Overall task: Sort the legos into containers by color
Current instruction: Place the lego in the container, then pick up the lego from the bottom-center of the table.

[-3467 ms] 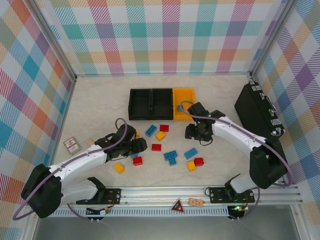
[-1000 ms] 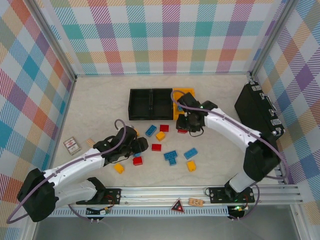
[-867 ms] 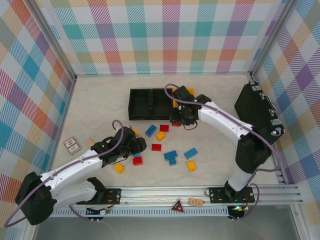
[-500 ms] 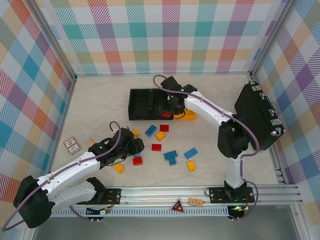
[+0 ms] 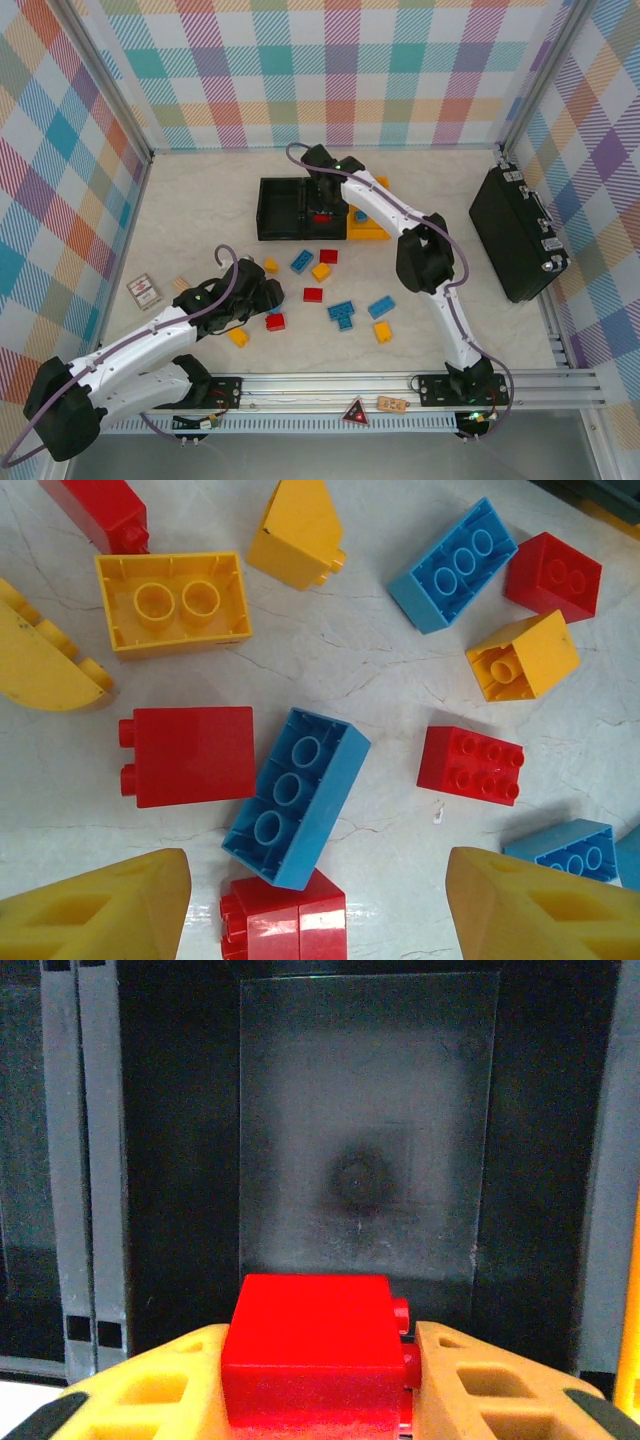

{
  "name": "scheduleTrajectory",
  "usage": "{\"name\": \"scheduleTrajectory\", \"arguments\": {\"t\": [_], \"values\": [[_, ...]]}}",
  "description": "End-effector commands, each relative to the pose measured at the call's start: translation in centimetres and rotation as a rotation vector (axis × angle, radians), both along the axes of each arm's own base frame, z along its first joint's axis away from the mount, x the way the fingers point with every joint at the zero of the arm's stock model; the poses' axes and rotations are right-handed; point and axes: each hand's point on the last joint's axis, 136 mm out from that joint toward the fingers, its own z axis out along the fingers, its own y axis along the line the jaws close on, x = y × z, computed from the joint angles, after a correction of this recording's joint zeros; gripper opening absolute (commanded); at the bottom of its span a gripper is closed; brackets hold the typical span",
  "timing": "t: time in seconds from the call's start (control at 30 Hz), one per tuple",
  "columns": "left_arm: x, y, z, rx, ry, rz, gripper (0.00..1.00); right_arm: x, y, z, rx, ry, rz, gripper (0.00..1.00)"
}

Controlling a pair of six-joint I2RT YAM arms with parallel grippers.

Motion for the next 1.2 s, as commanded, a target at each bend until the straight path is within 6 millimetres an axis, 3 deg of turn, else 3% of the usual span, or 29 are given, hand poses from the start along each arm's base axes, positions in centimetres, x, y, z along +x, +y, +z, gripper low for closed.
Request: {"name": "scheduleTrajectory", "arguments": {"t": [0.0, 0.13, 0.3, 0.53, 0.93, 1.17], "values": [[-0.3, 0.5, -0.2, 0.021, 0.002, 0.003, 0.68, -0.3, -0.4, 0.4, -0.032, 0.003, 0.004, 0.43], [-0.2, 0.4, -0.1, 0.021, 0.000, 0.002, 0.69, -0.4, -0.3, 1.2, -0.020, -0.003, 0.008, 0.50], [-0.2, 0.2, 0.0, 0.010, 0.000, 0.002, 0.69, -0.7, -0.2, 3.6, 0.000, -0.039, 0.028, 0.53], [-0.2, 0.0, 0.4, -0.006, -0.001, -0.003, 0.69, -2.1, -0.5, 6.5, 0.027, -0.082, 0.049, 0.54], [-0.1, -3.9, 1.4, -0.140, -0.019, -0.159, 0.66, -8.3, -3.5, 6.8, 0.051, -0.064, 0.091, 0.54], [-0.4, -7.1, 1.8, -0.241, -0.011, -0.280, 0.67, -14.9, -8.2, 4.5, 0.027, 0.012, 0.069, 0.54]]}}
